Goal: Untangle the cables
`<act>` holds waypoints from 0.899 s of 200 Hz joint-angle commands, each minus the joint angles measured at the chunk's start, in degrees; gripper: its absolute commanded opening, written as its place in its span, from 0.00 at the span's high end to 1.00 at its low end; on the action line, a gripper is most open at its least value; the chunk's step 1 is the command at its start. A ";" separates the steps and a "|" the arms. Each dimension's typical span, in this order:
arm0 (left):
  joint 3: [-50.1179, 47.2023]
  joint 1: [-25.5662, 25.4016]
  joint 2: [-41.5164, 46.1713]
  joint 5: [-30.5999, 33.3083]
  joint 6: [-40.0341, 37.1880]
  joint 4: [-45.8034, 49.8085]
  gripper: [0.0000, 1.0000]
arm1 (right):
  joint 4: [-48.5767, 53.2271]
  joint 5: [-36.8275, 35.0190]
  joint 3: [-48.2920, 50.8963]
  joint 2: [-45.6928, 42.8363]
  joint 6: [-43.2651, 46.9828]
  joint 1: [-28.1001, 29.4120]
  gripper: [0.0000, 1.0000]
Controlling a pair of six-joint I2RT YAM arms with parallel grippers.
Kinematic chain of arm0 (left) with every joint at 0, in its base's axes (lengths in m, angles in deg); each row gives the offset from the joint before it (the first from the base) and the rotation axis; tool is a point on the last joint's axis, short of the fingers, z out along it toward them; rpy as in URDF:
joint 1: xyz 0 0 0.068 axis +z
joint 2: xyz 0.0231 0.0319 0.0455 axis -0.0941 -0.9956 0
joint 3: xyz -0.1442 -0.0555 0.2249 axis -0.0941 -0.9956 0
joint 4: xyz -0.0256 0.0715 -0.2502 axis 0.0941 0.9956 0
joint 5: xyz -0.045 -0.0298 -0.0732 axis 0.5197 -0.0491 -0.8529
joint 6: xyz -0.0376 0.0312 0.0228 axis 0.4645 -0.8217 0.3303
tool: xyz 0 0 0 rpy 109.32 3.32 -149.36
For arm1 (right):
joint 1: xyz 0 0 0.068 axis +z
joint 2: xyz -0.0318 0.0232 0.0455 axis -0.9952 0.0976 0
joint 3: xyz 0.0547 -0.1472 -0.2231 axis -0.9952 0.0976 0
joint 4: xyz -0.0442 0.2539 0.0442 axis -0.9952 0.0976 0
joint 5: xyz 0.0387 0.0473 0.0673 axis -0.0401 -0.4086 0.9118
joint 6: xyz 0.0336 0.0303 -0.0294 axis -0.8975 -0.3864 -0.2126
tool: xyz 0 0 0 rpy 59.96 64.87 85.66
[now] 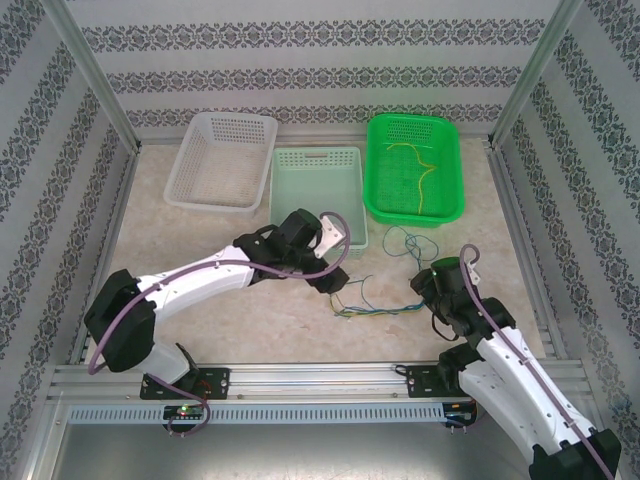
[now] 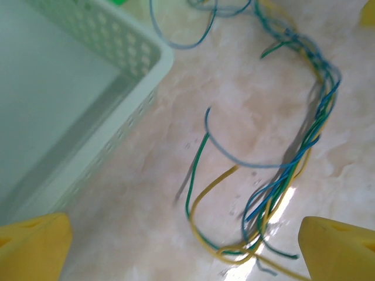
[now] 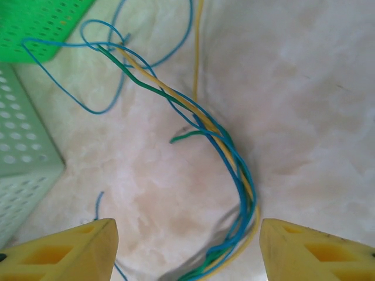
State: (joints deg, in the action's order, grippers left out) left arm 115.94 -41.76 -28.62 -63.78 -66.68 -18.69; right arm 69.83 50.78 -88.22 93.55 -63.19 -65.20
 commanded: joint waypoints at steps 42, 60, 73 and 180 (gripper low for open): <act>7.78 -0.92 -7.52 -6.48 -0.11 4.18 0.00 | -1.73 0.63 2.80 4.52 2.96 -1.62 0.55; 4.63 -0.92 -6.32 -5.56 1.12 3.89 0.00 | -2.05 0.16 2.06 3.42 4.21 -1.58 0.50; 1.90 -0.92 -5.09 -5.51 2.25 2.87 0.00 | -1.86 -0.13 1.20 3.28 5.38 -1.62 0.49; -0.62 -0.32 -12.53 -7.72 11.10 -6.66 0.23 | -4.68 1.04 -1.35 5.18 11.06 5.36 0.48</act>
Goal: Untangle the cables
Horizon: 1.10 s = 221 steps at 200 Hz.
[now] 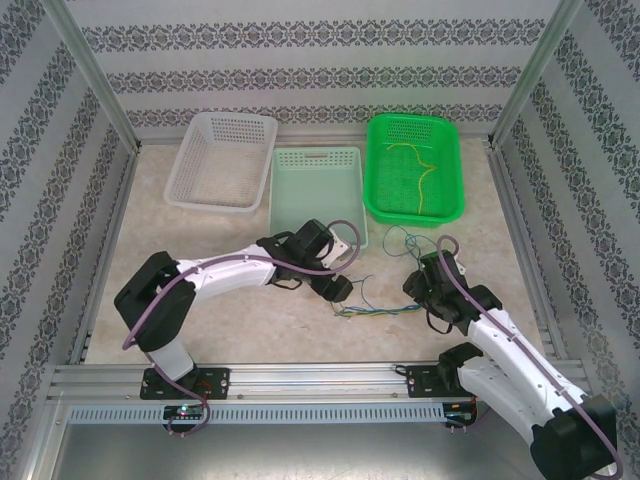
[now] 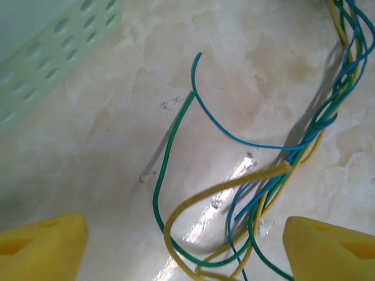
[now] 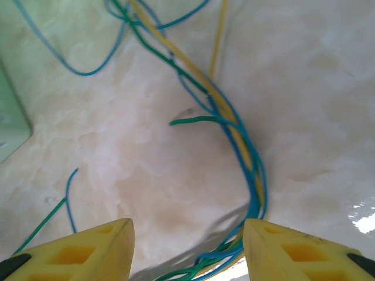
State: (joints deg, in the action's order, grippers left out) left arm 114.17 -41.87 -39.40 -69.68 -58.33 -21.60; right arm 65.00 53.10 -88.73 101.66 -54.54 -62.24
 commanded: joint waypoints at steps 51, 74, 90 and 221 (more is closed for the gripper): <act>-0.32 1.87 -1.06 -4.50 5.91 -7.96 0.80 | 2.20 -1.42 1.08 -9.41 4.26 6.19 0.49; -0.44 1.91 1.85 -3.32 5.89 -7.62 1.00 | 1.59 -1.74 0.85 -8.95 6.65 9.74 0.48; -0.84 2.00 4.33 -2.50 6.17 -7.66 1.00 | 0.37 -2.56 0.42 -8.26 8.93 13.23 0.46; 0.46 2.79 9.34 -4.51 9.92 -6.05 1.00 | -13.74 -5.31 -1.77 -4.94 21.85 31.04 0.36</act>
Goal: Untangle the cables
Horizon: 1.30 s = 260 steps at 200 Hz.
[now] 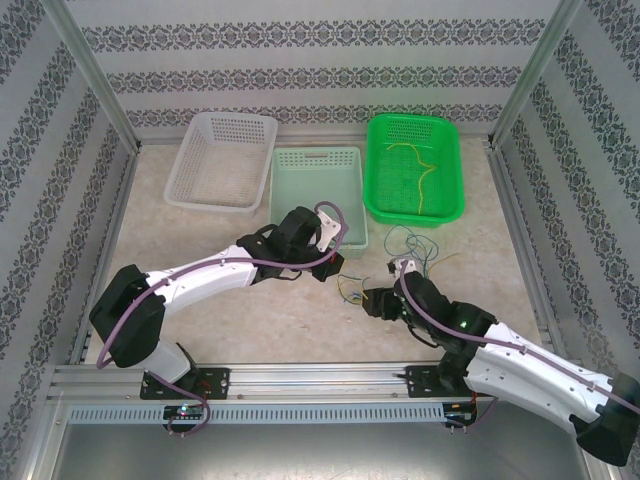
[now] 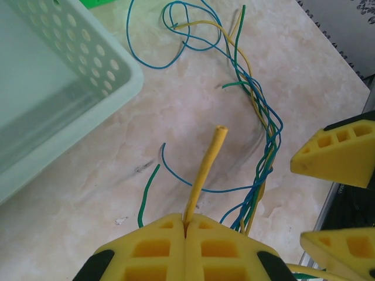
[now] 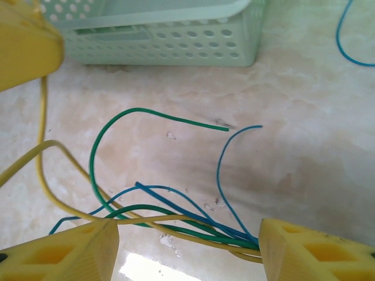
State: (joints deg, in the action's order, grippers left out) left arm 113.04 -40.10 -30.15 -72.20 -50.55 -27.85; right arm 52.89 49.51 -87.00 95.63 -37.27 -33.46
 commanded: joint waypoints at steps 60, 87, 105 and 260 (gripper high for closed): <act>4.54 2.32 1.34 -2.13 4.48 1.93 1.00 | -2.43 -2.28 -4.50 0.06 8.38 3.47 0.58; 4.43 3.39 2.20 -4.26 5.87 -0.83 1.00 | -3.53 -2.51 -4.69 0.70 7.66 3.30 0.57; 4.12 3.39 2.82 -6.19 6.28 -2.93 1.00 | -5.33 -2.09 -5.65 2.52 5.84 2.94 0.52; 2.03 4.68 3.02 -14.34 11.73 -9.10 1.00 | -18.65 5.99 -5.15 3.01 14.82 -0.40 0.31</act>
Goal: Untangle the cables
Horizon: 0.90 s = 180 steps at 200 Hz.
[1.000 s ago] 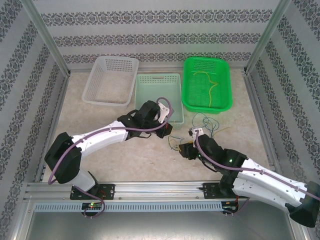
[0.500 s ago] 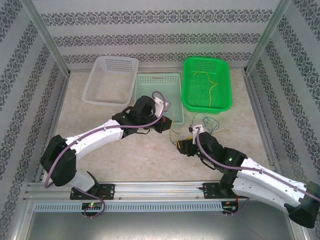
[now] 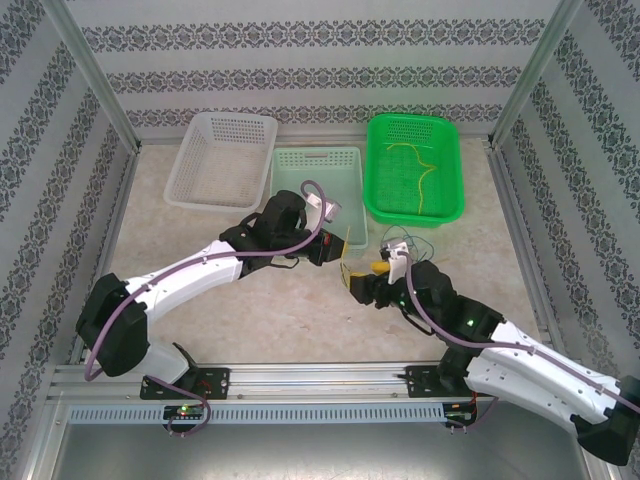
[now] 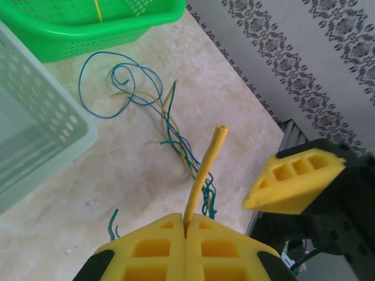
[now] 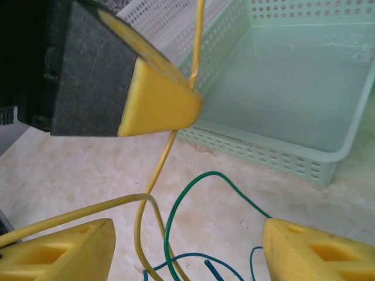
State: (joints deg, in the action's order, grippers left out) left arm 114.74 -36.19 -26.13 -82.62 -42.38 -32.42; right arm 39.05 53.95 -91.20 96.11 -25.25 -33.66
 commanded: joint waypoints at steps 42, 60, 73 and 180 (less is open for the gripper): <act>-0.49 0.74 0.16 -4.81 2.48 -4.49 1.00 | -9.51 -2.35 -3.16 6.59 4.35 -1.37 0.42; -0.98 0.76 0.46 -5.15 2.51 -4.75 1.00 | -12.02 -1.51 -2.94 7.80 3.72 -2.29 0.47; -1.09 0.79 0.38 -5.73 2.73 -5.25 1.00 | -12.62 -1.27 -3.20 8.73 3.44 -2.49 0.52; -3.57 1.33 3.62 -3.90 1.20 -5.15 1.00 | -6.26 -2.36 -0.06 1.33 -3.62 -9.71 0.89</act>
State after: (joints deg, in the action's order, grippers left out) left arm 111.53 -35.46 -24.95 -86.51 -40.48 -36.05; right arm 30.42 52.70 -92.20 97.97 -25.97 -41.76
